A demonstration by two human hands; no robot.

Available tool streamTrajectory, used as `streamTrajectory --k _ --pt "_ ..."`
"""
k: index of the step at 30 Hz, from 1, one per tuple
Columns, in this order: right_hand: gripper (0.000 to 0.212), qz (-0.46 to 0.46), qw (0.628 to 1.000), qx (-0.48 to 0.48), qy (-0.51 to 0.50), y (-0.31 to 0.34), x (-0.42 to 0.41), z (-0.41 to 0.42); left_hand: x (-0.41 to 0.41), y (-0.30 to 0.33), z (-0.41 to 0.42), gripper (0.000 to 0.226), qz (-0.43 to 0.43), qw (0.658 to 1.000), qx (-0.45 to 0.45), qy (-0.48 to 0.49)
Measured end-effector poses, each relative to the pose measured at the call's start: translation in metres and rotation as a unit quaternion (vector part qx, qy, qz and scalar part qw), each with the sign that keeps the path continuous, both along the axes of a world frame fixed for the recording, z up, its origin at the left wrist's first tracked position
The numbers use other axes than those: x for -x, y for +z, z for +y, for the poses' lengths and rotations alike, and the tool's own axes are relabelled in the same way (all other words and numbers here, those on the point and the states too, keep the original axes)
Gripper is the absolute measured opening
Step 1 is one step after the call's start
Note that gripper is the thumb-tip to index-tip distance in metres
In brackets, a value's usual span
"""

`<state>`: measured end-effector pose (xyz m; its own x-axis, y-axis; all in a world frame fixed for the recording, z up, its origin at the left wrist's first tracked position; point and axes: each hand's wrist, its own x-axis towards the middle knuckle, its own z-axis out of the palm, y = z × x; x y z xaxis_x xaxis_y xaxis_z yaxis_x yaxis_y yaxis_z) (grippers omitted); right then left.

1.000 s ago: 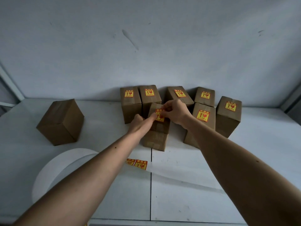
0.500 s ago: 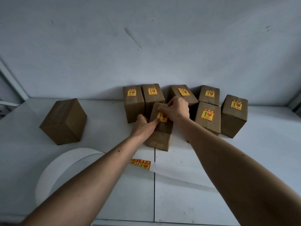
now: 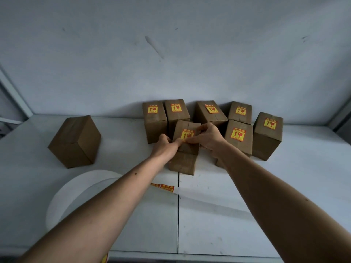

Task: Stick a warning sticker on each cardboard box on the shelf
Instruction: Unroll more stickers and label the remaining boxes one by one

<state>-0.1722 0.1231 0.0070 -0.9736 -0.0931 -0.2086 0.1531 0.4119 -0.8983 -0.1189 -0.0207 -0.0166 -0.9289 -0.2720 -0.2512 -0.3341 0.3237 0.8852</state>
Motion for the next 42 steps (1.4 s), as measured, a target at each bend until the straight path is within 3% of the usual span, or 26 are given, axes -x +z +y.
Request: streamTrajectory --k 2,4,8,12,16,23,28,32,35,39,42 --pt "0.05 0.029 1.0 0.006 0.01 0.0 -0.006 -0.001 -0.002 0.002 -0.004 0.026 -0.003 1.0 0.006 -0.007" --pt "0.042 0.118 0.989 -0.09 0.03 0.0 -0.013 -0.005 -0.005 0.005 -0.013 0.024 -0.005 0.999 0.033 -0.008" --pt "0.062 0.257 0.892 -0.341 0.144 0.001 -0.03 -0.019 -0.018 0.012 -0.039 0.029 0.011 0.993 0.115 0.02" --pt "0.062 0.288 0.82 -0.436 0.235 -0.003 -0.042 -0.029 -0.034 0.019 -0.077 0.025 0.024 0.966 0.251 0.063" --pt "0.059 0.298 0.809 -0.461 0.208 -0.003 -0.047 -0.028 -0.045 0.02 -0.128 0.031 0.03 0.931 0.351 0.097" --pt "0.059 0.278 0.796 -0.505 0.185 0.002 -0.048 -0.039 -0.071 0.026 -0.2 0.084 -0.052 0.83 0.522 0.188" --pt "0.048 0.282 0.795 -0.516 0.15 0.0 -0.046 -0.057 -0.072 0.016 -0.235 0.106 -0.143 0.875 0.417 0.2" --pt "0.032 0.348 0.81 -0.452 0.134 -0.001 -0.046 -0.078 -0.071 0.007 -0.24 0.089 -0.111 0.898 0.378 0.196" --pt "0.022 0.363 0.824 -0.396 0.18 -0.001 -0.049 -0.091 -0.07 0.01 -0.223 0.082 -0.066 0.899 0.379 0.208" --pt "0.016 0.238 0.848 -0.372 0.294 -0.002 -0.06 -0.098 -0.065 0.019 -0.18 0.08 -0.02 0.904 0.388 0.18" --pt "0.02 0.192 0.807 -0.429 0.357 -0.007 -0.067 -0.089 -0.065 0.019 -0.144 0.08 -0.006 0.91 0.388 0.144"
